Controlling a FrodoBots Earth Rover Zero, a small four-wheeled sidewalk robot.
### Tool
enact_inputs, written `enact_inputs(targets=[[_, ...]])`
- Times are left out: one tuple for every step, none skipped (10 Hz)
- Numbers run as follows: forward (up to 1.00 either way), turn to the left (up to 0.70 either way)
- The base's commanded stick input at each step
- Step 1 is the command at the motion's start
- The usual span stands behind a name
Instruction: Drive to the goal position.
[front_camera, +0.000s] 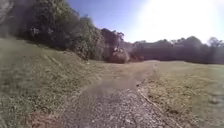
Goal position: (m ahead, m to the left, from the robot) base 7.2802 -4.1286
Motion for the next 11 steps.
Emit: enact_inputs(targets=[[0.3,0.0],[0.3,0.0],[0.3,0.0],[0.3,0.0],[0.3,0.0],[0.3,0.6],[0.3,0.51],[0.3,0.11],[0.3,0.0],[0.3,0.0],[0.3,0.0]])
